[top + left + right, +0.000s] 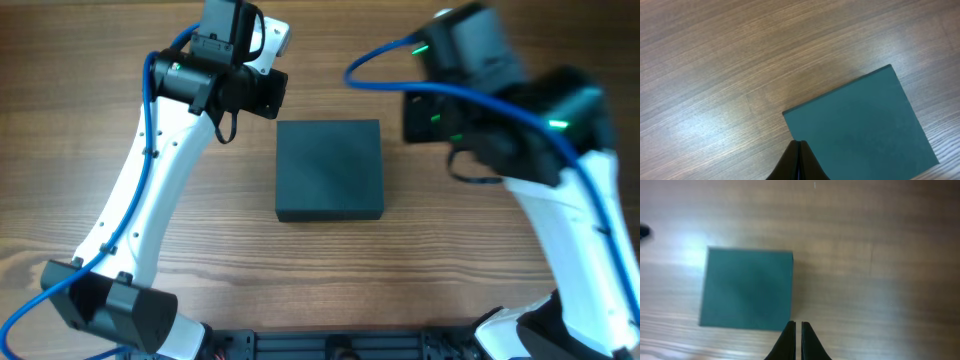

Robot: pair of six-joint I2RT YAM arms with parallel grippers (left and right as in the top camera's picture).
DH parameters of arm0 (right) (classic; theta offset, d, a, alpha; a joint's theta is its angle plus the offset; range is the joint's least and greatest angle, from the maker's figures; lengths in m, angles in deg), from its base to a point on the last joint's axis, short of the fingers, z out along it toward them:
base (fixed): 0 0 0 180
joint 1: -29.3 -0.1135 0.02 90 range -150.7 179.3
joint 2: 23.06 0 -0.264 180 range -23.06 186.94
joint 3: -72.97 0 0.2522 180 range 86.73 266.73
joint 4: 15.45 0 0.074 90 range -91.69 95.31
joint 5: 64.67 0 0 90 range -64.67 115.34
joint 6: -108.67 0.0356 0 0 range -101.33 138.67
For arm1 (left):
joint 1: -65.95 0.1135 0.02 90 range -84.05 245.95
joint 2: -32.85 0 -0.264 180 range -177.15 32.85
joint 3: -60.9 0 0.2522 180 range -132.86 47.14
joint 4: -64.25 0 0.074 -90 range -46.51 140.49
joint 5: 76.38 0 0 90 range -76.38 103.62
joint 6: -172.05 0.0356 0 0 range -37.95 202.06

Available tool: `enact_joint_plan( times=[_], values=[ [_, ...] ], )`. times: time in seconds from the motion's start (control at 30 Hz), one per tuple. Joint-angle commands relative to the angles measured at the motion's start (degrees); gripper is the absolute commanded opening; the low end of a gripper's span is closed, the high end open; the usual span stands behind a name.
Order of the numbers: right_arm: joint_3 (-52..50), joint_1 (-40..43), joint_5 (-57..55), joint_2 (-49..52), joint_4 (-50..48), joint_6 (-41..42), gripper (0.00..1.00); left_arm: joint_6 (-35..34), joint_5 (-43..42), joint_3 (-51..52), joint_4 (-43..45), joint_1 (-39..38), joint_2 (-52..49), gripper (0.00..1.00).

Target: Pack container

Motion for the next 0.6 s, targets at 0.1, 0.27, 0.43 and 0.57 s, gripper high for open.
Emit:
enact_joint_plan(
  times=[0.1, 0.27, 0.43, 0.57],
  values=[
    [-11.5, -3.1, -4.1, 0.0, -5.1, 5.6, 0.04, -0.6, 0.3, -0.2, 1.5, -2.1, -5.8, 0.04],
    [-21.6, -3.1, 1.2, 0.0, -12.7, 2.9, 0.04, -0.6, 0.3, -0.2, 3.3, -2.4, -7.7, 0.04],
    [-31.5, -3.1, 8.3, -0.1, -22.1, -1.5, 0.04, -0.6, 0.3, -0.2, 5.2, -2.4, -7.9, 0.04],
    [-37.1, -3.1, 13.6, -0.3, -28.5, -5.1, 0.04, -0.6, 0.3, -0.2, 5.7, -2.4, -8.6, 0.04]
  ],
)
